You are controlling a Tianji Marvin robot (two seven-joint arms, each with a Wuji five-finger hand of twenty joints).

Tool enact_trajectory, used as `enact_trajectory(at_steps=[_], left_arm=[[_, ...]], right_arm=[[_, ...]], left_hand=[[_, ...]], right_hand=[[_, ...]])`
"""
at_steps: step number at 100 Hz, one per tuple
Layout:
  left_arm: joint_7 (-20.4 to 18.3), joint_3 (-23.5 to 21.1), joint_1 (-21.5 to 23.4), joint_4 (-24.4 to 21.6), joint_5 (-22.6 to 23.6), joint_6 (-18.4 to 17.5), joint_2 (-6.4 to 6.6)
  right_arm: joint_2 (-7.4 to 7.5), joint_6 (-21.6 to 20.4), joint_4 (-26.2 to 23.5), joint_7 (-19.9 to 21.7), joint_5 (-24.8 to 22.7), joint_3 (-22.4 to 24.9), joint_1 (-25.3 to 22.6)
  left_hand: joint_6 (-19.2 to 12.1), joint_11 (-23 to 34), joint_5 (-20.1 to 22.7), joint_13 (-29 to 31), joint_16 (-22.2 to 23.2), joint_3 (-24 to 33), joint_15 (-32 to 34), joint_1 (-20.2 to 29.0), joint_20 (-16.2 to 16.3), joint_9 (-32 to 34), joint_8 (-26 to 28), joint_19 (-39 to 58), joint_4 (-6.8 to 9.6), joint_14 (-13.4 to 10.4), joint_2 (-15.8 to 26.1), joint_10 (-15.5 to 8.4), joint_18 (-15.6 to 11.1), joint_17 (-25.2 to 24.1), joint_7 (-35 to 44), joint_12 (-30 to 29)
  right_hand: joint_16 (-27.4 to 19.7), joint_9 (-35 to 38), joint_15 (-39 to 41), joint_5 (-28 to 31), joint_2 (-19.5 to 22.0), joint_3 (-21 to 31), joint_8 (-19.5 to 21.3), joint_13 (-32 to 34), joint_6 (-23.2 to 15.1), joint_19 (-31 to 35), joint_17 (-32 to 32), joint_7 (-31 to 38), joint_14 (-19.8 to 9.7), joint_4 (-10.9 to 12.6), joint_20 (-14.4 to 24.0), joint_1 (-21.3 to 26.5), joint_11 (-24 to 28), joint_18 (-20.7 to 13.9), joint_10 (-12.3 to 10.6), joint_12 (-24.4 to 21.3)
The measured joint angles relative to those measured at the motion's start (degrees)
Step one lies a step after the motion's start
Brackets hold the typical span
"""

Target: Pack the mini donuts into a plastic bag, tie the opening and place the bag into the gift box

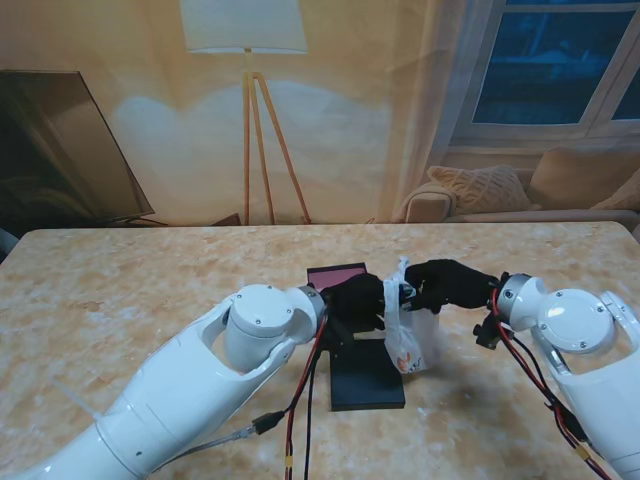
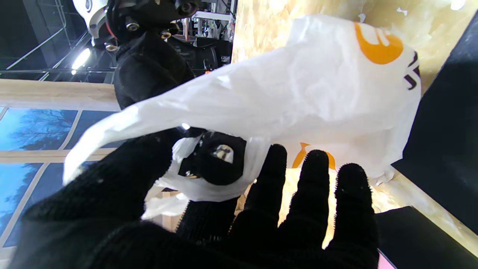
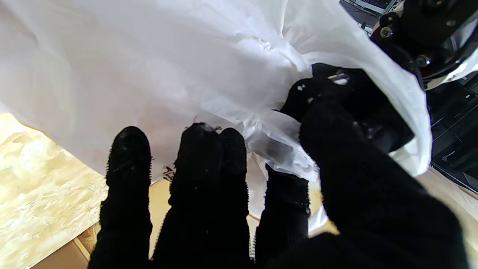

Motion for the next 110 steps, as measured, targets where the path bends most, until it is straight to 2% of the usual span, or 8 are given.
enact_trajectory(at_steps=[15,33,49,64,84,99,110], left_arm=[[-0.39,0.37,-0.32,0.50,0.93,-0.63,0.12],[-1.08,0.89,-0.75,0.95,1.90,-1.34,0.30],[-1.36,1.04,-0.94,1.08,2.24,-1.59,0.41],[-2.04,1.65,-1.49,1.43,3.69,-2.38,0.66],[-3.20,2.83,-2.68,2.03,6.87,-3.87,1.14],[-4.26,3.92,-3.75,2.40,10.00,-5.07,1.68],[-5.10,4.46,-4.23,2.63,11.03,-5.65,2.11]], right_arm=[[-0.03,1.00,-0.01,0.42,1.65,0.64,-0.29],[0.00,1.08,0.60,1.37,2.61,1.01,-0.19],[0.02,0.88,1.10,1.52,2.72,1.17,-0.12],[0.09,0.27,1.36,2.05,2.74,1.21,-0.03],[0.13,-0.75,1.61,1.73,2.46,1.43,-0.08],[0.17,-1.38,1.94,1.92,2.44,1.65,-0.12],[0.31,-2.29,2.36,2.66,2.39,1.79,0.07]], left_hand=[[0.00,0.02,0.00,0.00,0.00,0.00,0.00,0.00,0.04,0.00,-0.04,0.00,0.00,0.00,0.00,-0.01,0.00,0.00,0.00,0.00],[-0.07,0.13,-0.01,0.00,0.00,0.00,-0.01,-0.15,0.05,0.00,-0.05,0.00,-0.17,0.00,-0.08,-0.02,0.00,0.00,0.00,0.00],[-0.39,0.62,-0.01,0.00,0.00,0.00,-0.01,-0.15,0.06,0.00,-0.05,0.00,-0.18,0.00,-0.08,-0.03,0.00,0.00,0.01,0.10],[-0.75,0.76,-0.02,0.04,0.00,-0.01,-0.01,-0.24,0.08,0.21,-0.05,0.00,-0.29,0.00,-0.12,-0.13,0.00,0.00,0.01,0.29],[-1.57,0.99,-0.02,0.06,0.00,-0.09,-0.01,-1.05,0.10,1.35,-0.05,0.00,-0.47,0.00,-0.13,-0.26,0.02,0.10,0.01,0.51],[-1.66,1.47,-0.03,0.10,0.00,-0.10,-0.01,-0.94,0.10,1.36,-0.05,0.00,-0.51,0.00,-0.15,-0.70,0.02,0.35,0.01,0.54],[-2.00,1.52,-0.03,0.27,0.00,-0.15,-0.01,-0.44,0.10,1.37,-0.06,0.02,-0.57,0.00,-1.67,-0.71,0.02,0.60,0.01,0.56]], right_hand=[[-0.56,0.00,-0.78,0.02,0.33,-0.19,1.54,-0.07,0.00,-0.54,-0.56,0.30,0.30,0.00,0.45,0.02,-0.86,0.06,0.30,-1.06],[-0.59,0.00,-1.15,2.06,0.18,0.45,13.08,-0.59,0.11,-1.06,-0.92,5.12,0.71,0.00,0.46,-0.76,-0.63,0.13,0.30,-1.07],[-2.82,1.27,-3.90,6.55,-0.25,3.41,17.51,1.14,1.16,-1.77,0.02,12.98,0.72,0.24,0.46,-3.96,-1.45,0.51,0.30,-3.39],[-3.52,4.36,-4.96,9.83,-0.48,5.03,21.01,3.84,1.17,-2.05,1.74,17.62,0.63,4.76,-0.72,-5.89,-1.78,0.51,0.27,-3.73],[-4.75,6.55,-5.75,13.42,-1.38,5.62,23.81,6.85,1.17,-3.01,3.55,22.70,0.14,5.51,-2.13,-5.92,-1.78,0.44,-0.12,-4.81],[-5.60,9.52,-6.63,16.75,-1.94,6.64,24.32,8.91,1.16,-3.36,4.41,25.75,-0.10,5.55,-2.95,-5.96,-1.66,0.38,-1.54,-5.37],[-6.01,11.08,-7.58,19.01,-1.40,7.41,24.33,10.04,1.16,-4.04,4.83,28.14,-0.24,6.05,-3.93,-6.73,-1.61,-0.04,-2.45,-6.41]])
